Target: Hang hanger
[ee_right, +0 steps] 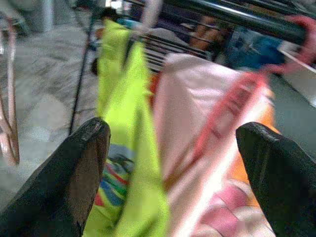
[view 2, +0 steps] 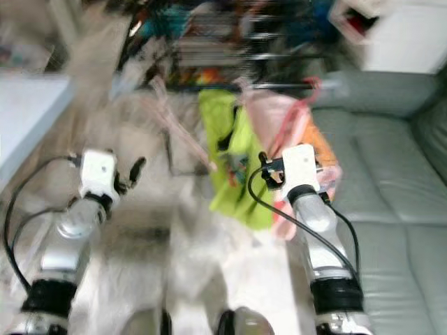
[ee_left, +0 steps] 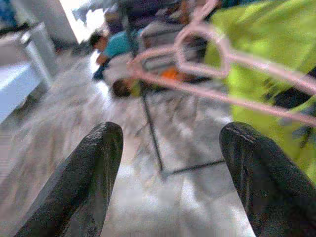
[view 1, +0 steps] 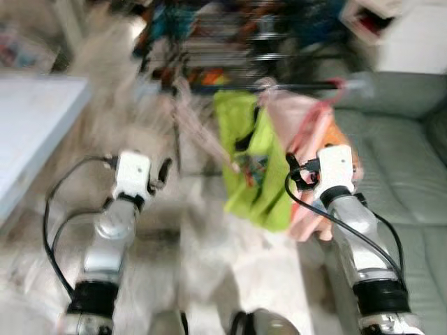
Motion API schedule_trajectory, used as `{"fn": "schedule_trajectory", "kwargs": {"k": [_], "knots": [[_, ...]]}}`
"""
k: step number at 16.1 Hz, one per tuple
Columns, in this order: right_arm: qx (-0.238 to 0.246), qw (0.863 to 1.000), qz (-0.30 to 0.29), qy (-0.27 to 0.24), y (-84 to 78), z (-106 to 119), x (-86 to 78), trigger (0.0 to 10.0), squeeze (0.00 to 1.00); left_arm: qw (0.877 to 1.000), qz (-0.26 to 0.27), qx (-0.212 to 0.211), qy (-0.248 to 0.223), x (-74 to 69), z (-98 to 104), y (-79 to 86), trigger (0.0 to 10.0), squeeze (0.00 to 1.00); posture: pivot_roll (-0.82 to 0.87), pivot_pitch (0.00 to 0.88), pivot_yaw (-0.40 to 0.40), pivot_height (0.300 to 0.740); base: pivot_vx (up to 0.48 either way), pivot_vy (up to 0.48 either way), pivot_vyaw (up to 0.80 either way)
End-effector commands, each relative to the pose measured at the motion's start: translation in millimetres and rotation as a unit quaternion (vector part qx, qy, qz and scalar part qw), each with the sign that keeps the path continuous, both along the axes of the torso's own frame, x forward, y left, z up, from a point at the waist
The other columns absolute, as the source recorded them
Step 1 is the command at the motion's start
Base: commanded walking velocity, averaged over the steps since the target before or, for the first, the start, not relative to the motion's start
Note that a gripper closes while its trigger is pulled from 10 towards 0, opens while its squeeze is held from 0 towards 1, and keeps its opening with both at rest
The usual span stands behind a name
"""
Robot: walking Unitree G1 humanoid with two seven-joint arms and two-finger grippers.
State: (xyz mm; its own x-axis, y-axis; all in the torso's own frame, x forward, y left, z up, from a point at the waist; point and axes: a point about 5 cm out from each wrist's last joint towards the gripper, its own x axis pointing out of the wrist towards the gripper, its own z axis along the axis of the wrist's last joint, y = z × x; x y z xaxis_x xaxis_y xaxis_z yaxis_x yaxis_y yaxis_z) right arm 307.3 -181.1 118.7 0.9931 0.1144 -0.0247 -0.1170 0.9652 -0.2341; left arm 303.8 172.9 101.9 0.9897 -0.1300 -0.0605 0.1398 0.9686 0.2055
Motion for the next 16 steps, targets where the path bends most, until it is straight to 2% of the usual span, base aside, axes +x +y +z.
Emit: {"fn": "schedule_trajectory", "kwargs": {"k": [1,5,8,10,16], "knots": [[-0.008,1.0,0.003,-0.022,0.9,9.5,4.0,10.0,0.0,1.0,0.019,0.011,0.002,-0.3,-0.7,8.5,10.0,0.0,-0.02,0.087,-0.026,0.74,0.0,0.0,0.8],[-0.019,0.999,0.002,-0.048,-3.1,24.2,11.8,10.0,0.0,0.999,0.033,0.004,0.002,2.4,0.1,10.2,10.0,0.0,-0.03,0.086,-0.024,0.74,0.0,0.0,0.79],[0.007,0.999,-0.004,-0.052,-3.2,26.7,7.1,10.0,0.0,0.999,0.042,0.001,-0.003,1.9,1.3,16.6,10.0,0.0,-0.03,0.088,-0.018,0.74,0.0,0.0,0.79],[0.058,0.997,-0.011,-0.048,-4.2,27.0,5.0,10.0,0.0,0.999,0.041,0.002,-0.004,0.9,0.3,18.0,10.0,0.0,-0.03,0.087,-0.012,0.74,0.0,0.0,0.73],[0.085,0.993,-0.046,-0.061,-23.0,35.1,9.3,10.0,0.0,0.999,0.032,-0.007,-0.008,4.9,3.5,14.8,10.0,0.0,-0.06,0.111,0.0,0.74,0.0,0.0,0.08]]}}
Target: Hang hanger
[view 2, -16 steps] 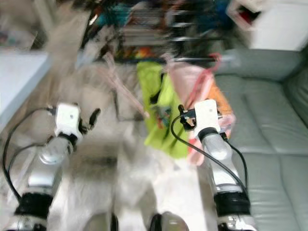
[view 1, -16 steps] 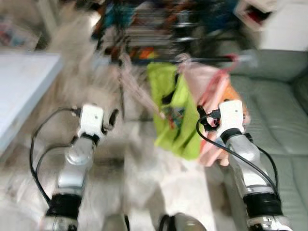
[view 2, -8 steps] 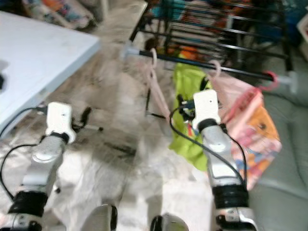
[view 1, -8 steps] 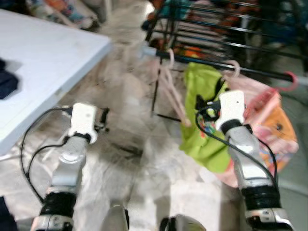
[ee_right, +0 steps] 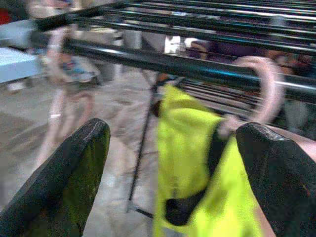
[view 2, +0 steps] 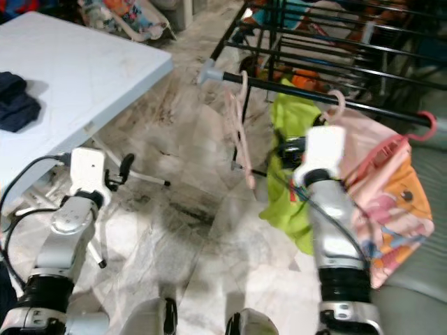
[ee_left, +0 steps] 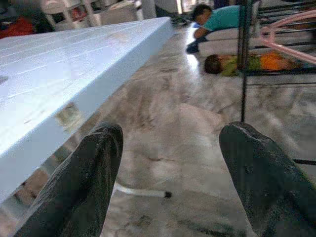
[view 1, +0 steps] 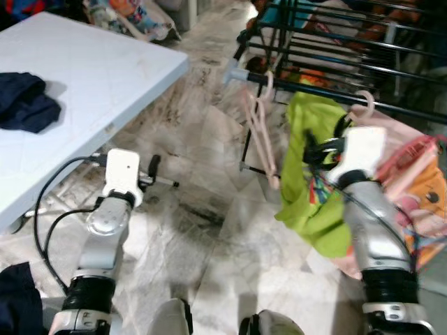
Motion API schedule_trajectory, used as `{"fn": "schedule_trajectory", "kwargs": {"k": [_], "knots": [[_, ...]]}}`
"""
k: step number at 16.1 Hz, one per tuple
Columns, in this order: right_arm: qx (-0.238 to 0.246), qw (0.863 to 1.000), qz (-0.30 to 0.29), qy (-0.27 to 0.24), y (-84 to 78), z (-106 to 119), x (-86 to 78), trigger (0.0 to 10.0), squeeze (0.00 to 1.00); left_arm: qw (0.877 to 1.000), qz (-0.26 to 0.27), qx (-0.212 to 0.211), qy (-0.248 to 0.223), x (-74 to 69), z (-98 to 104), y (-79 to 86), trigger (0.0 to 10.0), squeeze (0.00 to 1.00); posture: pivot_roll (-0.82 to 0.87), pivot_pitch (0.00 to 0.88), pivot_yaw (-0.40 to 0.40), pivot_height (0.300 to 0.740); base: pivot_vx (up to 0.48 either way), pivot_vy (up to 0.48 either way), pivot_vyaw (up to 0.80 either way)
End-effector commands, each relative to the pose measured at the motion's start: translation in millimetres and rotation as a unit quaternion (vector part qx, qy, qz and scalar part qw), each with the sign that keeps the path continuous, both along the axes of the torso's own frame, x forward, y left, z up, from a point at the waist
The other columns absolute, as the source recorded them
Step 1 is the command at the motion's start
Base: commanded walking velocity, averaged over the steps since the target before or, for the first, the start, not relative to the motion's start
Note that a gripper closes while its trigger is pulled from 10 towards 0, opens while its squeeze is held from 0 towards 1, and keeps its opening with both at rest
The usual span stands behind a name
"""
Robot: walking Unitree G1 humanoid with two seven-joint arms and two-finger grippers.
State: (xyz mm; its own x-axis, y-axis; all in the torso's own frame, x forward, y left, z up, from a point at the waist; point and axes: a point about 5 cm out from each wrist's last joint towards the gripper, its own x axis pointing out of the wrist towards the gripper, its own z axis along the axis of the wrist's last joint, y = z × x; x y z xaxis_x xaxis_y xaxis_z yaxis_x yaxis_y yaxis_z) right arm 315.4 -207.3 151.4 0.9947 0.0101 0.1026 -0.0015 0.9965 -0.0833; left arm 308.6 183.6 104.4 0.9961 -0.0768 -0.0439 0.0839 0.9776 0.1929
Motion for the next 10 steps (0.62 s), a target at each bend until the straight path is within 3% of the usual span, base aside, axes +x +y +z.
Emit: {"fn": "schedule_trajectory", "kwargs": {"k": [1,5,8,10], "knots": [[0.007,1.0,-0.004,0.0,3.5,0.0,-1.6,10.0,0.0,1.0,0.0,0.001,0.007,-2.1,-3.1,4.0,10.0,0.0,-0.07,0.113,0.003,0.74,0.0,0.0,0.0],[0.017,1.0,-0.008,0.008,11.6,-6.1,-6.5,10.0,0.0,1.0,-0.014,0.0,0.008,1.4,-2.1,0.1,10.0,0.0,-0.07,0.115,0.016,0.74,0.0,0.0,0.0],[-0.022,0.999,-0.02,-0.014,-1.3,7.1,5.0,10.0,0.0,1.0,-0.011,0.004,0.0,6.1,2.7,2.2,10.0,0.0,-0.05,0.109,0.006,0.74,0.0,0.0,0.0],[0.002,0.994,-0.102,-0.035,-58.6,39.8,21.8,10.0,0.0,1.0,-0.008,-0.003,0.0,3.8,1.5,3.7,10.0,0.0,-0.07,0.115,0.002,0.74,0.0,0.0,0.0]]}}
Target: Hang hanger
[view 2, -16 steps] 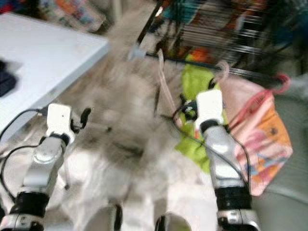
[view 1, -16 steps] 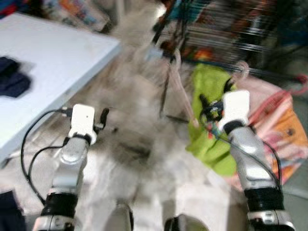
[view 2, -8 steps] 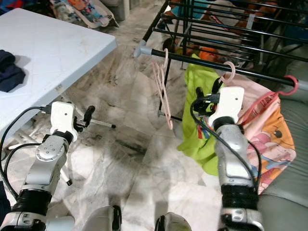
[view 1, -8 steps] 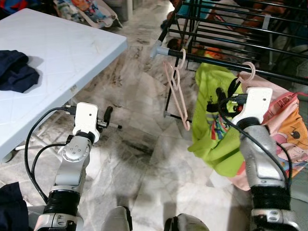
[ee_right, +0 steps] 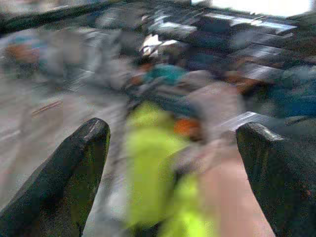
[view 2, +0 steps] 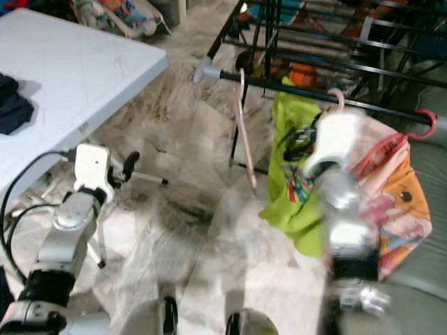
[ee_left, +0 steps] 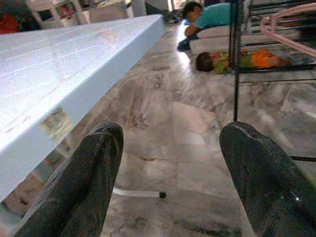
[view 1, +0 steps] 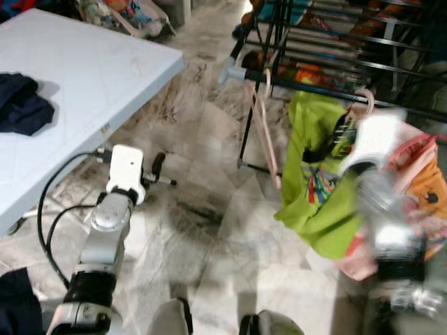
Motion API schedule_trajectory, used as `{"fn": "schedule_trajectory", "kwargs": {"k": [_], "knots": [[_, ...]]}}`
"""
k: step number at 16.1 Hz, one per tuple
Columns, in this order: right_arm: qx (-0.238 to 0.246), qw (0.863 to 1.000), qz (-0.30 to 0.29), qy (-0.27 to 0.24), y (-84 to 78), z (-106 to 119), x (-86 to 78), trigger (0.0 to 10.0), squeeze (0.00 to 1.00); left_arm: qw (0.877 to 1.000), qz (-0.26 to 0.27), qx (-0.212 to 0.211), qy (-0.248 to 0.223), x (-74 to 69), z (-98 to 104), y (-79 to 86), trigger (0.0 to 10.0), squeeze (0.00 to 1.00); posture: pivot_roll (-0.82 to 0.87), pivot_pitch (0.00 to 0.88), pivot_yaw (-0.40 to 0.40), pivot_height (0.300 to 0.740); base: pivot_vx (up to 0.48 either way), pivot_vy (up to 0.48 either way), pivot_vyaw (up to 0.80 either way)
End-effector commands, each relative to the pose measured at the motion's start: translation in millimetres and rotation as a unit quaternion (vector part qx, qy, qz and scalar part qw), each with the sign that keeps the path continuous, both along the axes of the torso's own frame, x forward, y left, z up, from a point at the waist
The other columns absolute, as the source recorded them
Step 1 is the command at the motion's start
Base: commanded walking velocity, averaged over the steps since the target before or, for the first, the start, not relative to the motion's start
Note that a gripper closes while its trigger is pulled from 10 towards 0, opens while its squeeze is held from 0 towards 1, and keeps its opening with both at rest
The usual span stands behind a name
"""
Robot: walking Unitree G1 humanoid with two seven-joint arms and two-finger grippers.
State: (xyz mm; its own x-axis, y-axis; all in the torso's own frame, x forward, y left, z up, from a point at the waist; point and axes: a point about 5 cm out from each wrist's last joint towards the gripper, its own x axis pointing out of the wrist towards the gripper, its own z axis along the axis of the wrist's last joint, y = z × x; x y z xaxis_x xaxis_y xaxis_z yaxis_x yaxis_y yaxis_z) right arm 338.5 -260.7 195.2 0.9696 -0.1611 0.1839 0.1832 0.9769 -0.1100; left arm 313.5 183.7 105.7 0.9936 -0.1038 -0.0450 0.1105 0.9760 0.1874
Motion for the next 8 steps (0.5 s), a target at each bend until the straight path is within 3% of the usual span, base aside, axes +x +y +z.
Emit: {"fn": "schedule_trajectory", "kwargs": {"k": [1,2,5,6,7,8], "knots": [[0.031,0.999,-0.019,0.006,-8.9,-2.7,1.0,10.0,0.0,1.0,0.002,-0.003,0.001,-1.4,-1.0,1.8,10.0,0.0,-0.07,0.113,0.002,0.74,0.0,0.0,0.0],[0.053,0.998,-0.023,0.013,-6.6,-2.9,7.4,10.0,0.0,1.0,-0.013,-0.014,-0.004,-0.3,0.1,-4.1,10.0,0.0,-0.07,0.113,0.002,0.74,0.0,0.0,0.0],[0.074,0.996,-0.024,0.043,22.1,-10.3,25.7,10.0,0.0,0.997,-0.067,-0.032,-0.03,3.3,9.6,-20.0,10.0,0.0,-0.07,0.103,0.0,0.74,0.0,0.0,0.0],[0.064,0.996,0.008,0.065,83.1,-11.6,49.6,10.0,0.0,0.985,-0.158,-0.035,-0.06,7.1,23.4,-49.2,10.0,0.0,-0.05,0.087,-0.003,0.74,0.0,0.0,0.0],[0.067,0.994,0.047,0.079,122.5,-12.2,56.8,10.0,0.0,0.975,-0.21,-0.049,-0.061,8.1,29.5,-67.2,10.0,0.0,-0.03,0.077,-0.01,0.74,0.0,0.0,0.0],[0.055,0.992,0.068,0.089,146.0,-12.5,58.6,10.0,0.0,0.968,-0.239,-0.05,-0.062,9.0,33.0,-79.8,10.0,0.0,-0.02,0.069,-0.019,0.74,0.0,0.0,0.0]]}}
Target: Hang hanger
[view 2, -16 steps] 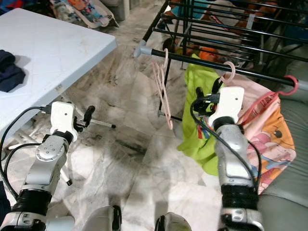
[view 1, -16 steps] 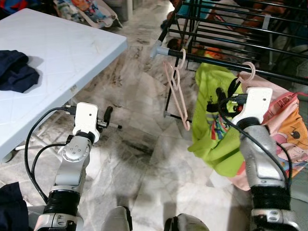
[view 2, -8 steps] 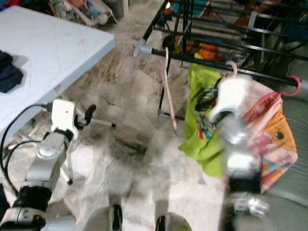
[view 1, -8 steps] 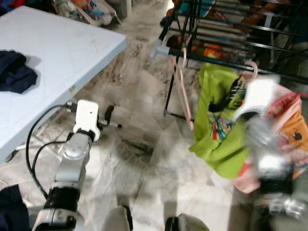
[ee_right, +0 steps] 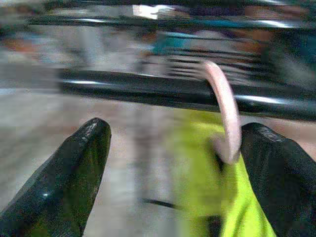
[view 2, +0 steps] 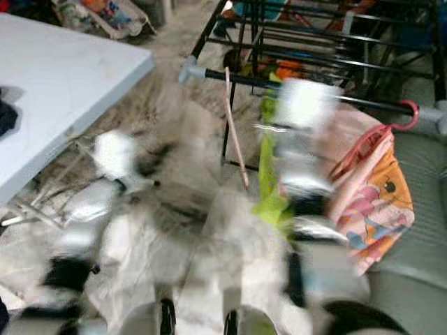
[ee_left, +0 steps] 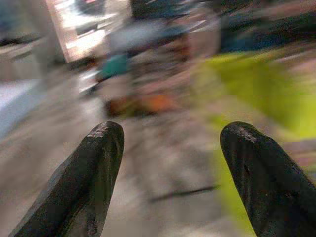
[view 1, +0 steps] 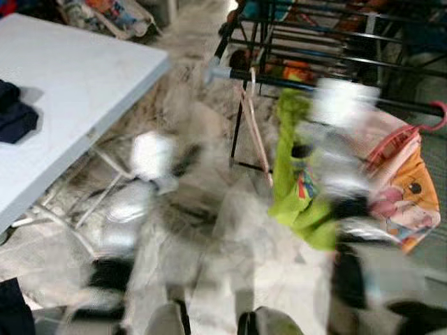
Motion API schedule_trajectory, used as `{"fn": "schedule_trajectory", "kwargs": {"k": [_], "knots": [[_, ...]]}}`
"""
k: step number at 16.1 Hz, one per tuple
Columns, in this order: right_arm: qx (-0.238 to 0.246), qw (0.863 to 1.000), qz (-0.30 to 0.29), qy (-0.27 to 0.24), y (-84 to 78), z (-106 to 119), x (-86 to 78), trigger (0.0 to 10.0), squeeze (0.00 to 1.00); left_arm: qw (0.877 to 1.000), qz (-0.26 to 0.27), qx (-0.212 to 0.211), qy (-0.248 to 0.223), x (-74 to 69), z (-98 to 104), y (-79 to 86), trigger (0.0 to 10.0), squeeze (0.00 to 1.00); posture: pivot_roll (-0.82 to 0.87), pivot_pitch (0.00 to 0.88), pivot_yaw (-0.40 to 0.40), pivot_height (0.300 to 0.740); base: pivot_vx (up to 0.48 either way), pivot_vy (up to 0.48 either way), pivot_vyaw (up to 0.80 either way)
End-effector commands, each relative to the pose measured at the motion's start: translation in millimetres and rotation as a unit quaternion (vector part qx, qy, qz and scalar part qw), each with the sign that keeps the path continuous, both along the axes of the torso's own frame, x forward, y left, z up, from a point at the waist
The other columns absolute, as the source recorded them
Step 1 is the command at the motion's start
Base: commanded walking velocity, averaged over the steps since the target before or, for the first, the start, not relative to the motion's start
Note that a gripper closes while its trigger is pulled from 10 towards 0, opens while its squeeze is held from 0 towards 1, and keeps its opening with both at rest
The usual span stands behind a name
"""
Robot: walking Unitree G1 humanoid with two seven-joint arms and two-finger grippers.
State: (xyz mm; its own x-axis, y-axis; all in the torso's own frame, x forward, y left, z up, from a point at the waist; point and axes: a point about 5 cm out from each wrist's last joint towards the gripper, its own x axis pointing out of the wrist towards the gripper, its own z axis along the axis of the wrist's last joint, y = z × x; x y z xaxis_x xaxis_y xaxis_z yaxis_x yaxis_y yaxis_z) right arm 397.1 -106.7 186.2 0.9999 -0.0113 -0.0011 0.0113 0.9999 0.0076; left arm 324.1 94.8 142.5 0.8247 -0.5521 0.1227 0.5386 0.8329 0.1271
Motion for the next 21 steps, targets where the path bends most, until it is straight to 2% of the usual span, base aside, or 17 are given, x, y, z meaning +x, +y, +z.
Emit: {"fn": "schedule_trajectory", "kwargs": {"k": [1,2,3,4,5,8,10,11,12,13,18,21], "knots": [[-0.033,0.998,0.042,0.035,19.6,-6.5,1.5,10.0,0.0,1.0,-0.01,0.007,-0.002,-0.8,0.0,0.9,10.0,0.0,-0.02,0.067,-0.021,0.74,0.0,0.0,0.0],[-0.011,0.996,0.079,0.032,40.9,-3.1,1.3,10.0,0.0,1.0,0.005,0.004,-0.004,0.8,-0.1,0.2,10.0,0.0,-0.02,0.059,-0.031,0.74,0.0,0.0,0.0],[0.011,0.995,0.092,0.023,48.1,-1.4,0.2,10.0,0.0,1.0,0.018,0.002,-0.001,0.3,-4.0,3.2,10.0,0.0,-0.02,0.06,-0.037,0.74,0.0,0.0,0.0],[0.016,0.996,0.088,0.023,47.1,-2.9,0.3,10.0,0.0,1.0,0.025,0.003,0.001,-0.4,-7.0,6.1,10.0,0.0,-0.02,0.061,-0.041,0.74,0.0,0.0,0.0],[0.0,0.998,0.064,0.024,35.1,-12.2,-0.3,10.0,0.0,0.998,0.052,0.01,0.017,-1.6,-15.8,17.5,10.0,0.0,-0.02,0.062,-0.04,0.74,0.0,0.0,0.0],[-0.03,0.999,0.0,0.023,-14.3,-28.2,-2.3,10.0,0.0,0.991,0.122,0.023,0.054,-3.8,-32.1,47.5,10.0,0.0,-0.03,0.068,-0.033,0.74,0.0,0.0,0.0],[-0.06,0.997,-0.046,0.013,-47.1,-33.0,-8.1,10.0,0.0,0.989,0.135,0.026,0.058,-9.0,-35.8,57.5,10.0,0.0,-0.02,0.074,-0.031,0.74,0.0,0.0,0.0],[-0.066,0.995,-0.08,0.015,-72.0,-39.0,-16.8,10.0,0.0,0.988,0.14,0.03,0.062,-13.3,-38.4,62.4,10.0,0.0,-0.02,0.08,-0.031,0.74,0.0,0.0,0.0],[-0.062,0.994,-0.088,0.014,-84.5,-42.8,-24.8,10.0,0.0,0.987,0.143,0.031,0.063,-15.6,-39.8,64.6,10.0,0.0,-0.02,0.081,-0.03,0.74,0.0,0.0,0.0],[-0.065,0.994,-0.091,0.007,-96.7,-47.8,-40.4,10.0,0.0,0.987,0.146,0.03,0.066,-18.9,-41.4,67.7,10.0,0.0,-0.03,0.088,-0.022,0.74,0.0,0.0,0.0],[-0.106,0.989,-0.102,-0.006,-120.0,-54.2,-96.5,10.0,0.0,0.982,0.162,0.042,0.083,-29.9,-47.8,80.9,10.0,0.0,-0.05,0.104,-0.004,0.74,0.0,0.0,0.0],[-0.108,0.989,-0.105,0.012,-122.0,-60.2,-115.5,10.0,0.0,0.981,0.166,0.044,0.088,-35.0,-48.4,84.8,10.0,0.0,-0.04,0.113,-0.001,0.74,0.0,0.0,0.0]]}}
